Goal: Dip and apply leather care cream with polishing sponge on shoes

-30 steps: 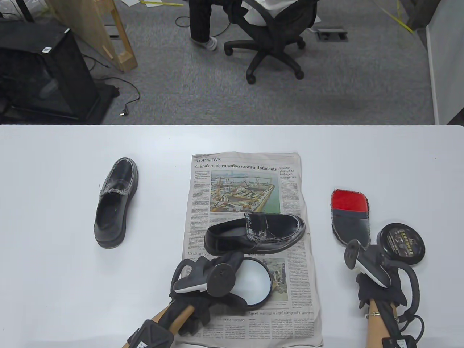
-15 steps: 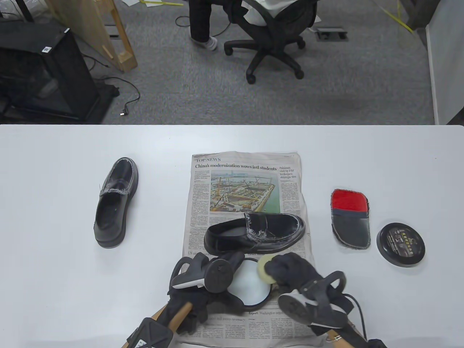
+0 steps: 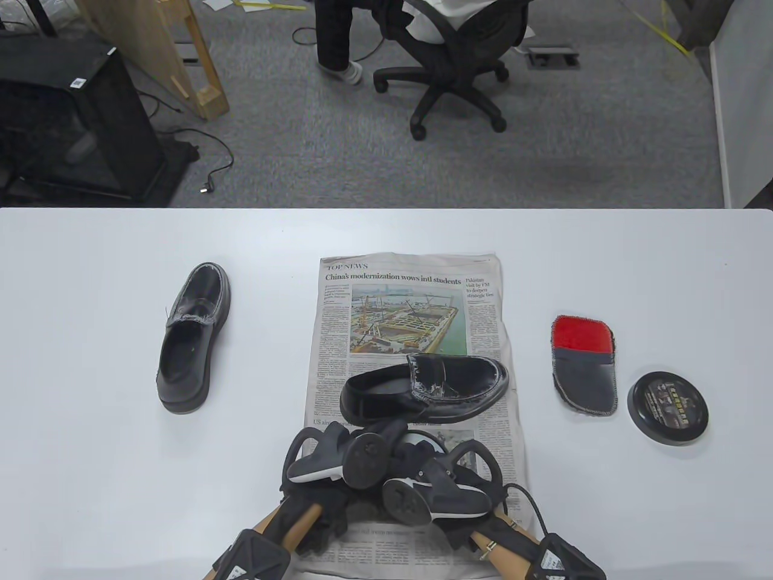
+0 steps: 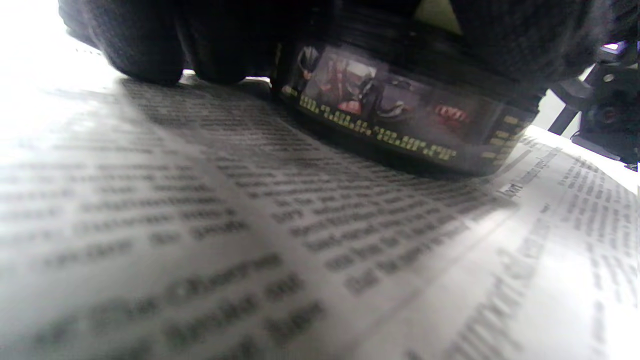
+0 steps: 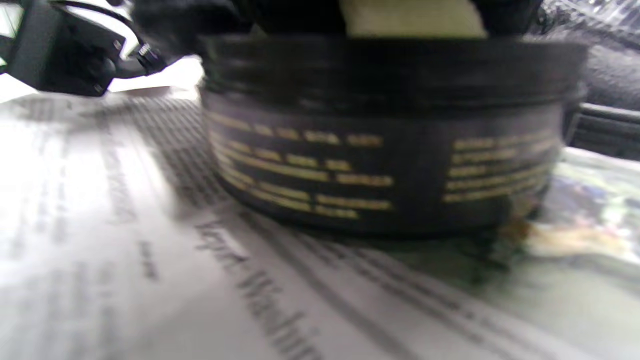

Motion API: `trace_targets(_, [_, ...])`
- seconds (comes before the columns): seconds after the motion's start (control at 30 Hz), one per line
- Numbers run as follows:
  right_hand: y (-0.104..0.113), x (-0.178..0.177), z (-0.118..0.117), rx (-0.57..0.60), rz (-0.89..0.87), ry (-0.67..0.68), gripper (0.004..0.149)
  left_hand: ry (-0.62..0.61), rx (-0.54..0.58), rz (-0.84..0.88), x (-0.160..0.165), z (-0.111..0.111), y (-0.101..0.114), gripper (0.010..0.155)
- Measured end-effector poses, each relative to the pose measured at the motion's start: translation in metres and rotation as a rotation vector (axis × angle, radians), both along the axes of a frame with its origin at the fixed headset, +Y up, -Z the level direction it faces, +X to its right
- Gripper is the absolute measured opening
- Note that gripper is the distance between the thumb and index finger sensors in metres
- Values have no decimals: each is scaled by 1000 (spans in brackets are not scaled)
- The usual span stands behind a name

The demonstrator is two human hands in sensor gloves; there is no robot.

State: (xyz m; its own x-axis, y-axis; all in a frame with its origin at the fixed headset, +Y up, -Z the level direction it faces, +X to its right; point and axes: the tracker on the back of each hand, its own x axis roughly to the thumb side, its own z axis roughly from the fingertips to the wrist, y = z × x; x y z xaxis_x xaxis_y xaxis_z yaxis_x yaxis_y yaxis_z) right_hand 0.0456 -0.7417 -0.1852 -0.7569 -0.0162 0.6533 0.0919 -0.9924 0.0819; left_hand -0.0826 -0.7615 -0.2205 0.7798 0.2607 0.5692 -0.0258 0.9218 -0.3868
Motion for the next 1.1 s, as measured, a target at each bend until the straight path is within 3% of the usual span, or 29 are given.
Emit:
trace_targets(0.13, [1, -6, 7, 16, 66, 8, 39, -2, 9, -10, 0, 0, 0, 117])
trace_targets(0.37, [11, 10, 0, -80, -71, -24, 41, -27, -27, 7, 0, 1, 2, 117])
trace_targets(0.43, [26, 17, 2, -15, -107, -32, 41, -47, 28, -13, -1, 4, 14, 112])
trace_targets(0.5, [52, 33, 1, 121, -171, -85, 41, -37, 140, 12, -5, 7, 35, 106])
trace_targets(0.63, [77, 75, -15, 404, -273, -314, 42, 127, 435, 78, -11, 8, 70, 94])
trace_targets(0.7, [69, 96, -37, 531, -217, -458, 42, 194, 515, 8, -8, -3, 73, 96])
trace_targets(0.73, [63, 102, -46, 536, -192, -491, 41, 207, 508, -32, -6, -10, 72, 98])
trace_targets(0.87, [26, 115, -83, 359, -108, -494, 40, 252, 354, -179, 6, -51, 53, 108])
trace_targets(0.97, [6, 109, -89, 243, -37, -425, 38, 278, 301, -240, 12, -70, 36, 110])
trace_targets(1.03, [6, 107, -88, 309, 24, -405, 38, 281, 278, -307, 14, -77, 27, 107])
trace_targets(1.1, [5, 102, -87, 323, 73, -395, 36, 288, 353, -319, 16, -77, 24, 105])
